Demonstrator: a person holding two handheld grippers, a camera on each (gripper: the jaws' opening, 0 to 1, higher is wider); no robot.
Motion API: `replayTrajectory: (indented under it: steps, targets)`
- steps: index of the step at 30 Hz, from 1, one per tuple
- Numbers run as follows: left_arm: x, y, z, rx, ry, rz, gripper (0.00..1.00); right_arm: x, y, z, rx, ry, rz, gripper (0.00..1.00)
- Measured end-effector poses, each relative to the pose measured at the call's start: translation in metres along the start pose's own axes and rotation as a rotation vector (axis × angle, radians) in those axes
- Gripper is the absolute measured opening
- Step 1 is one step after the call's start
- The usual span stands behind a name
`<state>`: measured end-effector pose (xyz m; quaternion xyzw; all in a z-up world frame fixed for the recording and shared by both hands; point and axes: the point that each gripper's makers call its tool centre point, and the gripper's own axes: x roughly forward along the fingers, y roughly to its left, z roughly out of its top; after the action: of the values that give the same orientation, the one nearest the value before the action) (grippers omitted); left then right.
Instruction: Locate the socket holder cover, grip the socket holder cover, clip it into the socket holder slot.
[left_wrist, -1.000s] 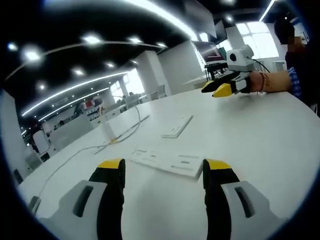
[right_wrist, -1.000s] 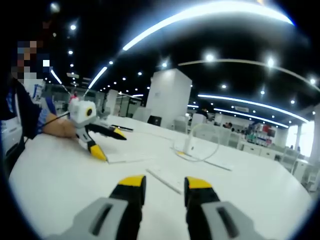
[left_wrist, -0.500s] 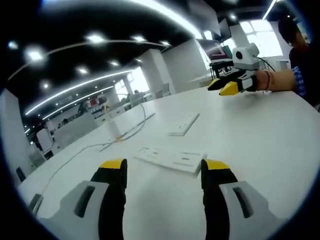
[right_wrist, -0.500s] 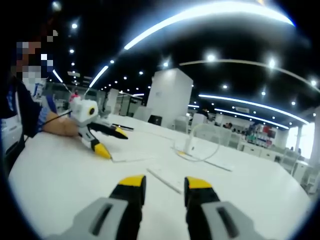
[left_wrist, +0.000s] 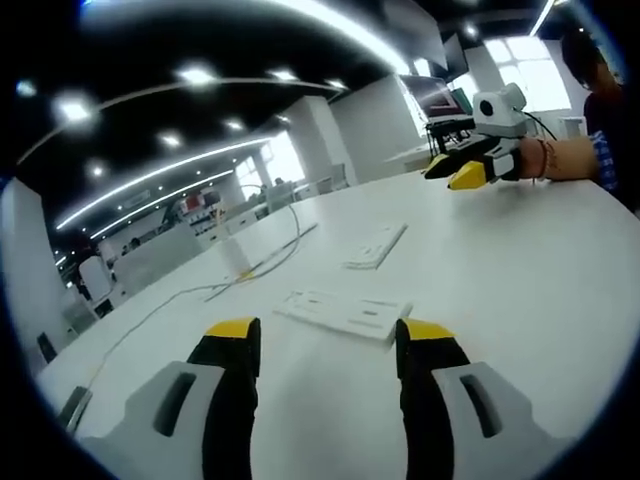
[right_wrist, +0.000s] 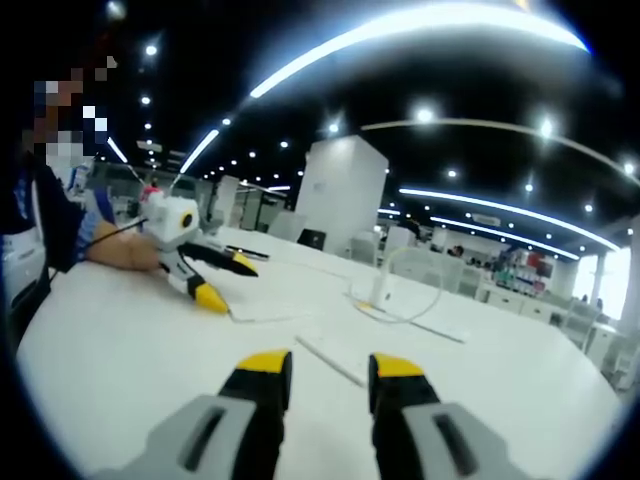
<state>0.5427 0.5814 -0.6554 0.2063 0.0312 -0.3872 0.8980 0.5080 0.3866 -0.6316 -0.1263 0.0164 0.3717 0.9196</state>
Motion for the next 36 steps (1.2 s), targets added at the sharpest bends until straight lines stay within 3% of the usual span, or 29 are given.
replayTrajectory:
  steps: [21,36]
  targets:
    - [0.0011,0.0073,-0.0026,0.012,0.019,0.038,0.44,0.0007,0.0053,-0.0009,-0.009,0.008,0.011,0.32]
    - [0.0040,0.0014,-0.0030,0.015,0.025,0.016,0.43,0.0007,0.0054,-0.0011,-0.014,0.011,0.013,0.32]
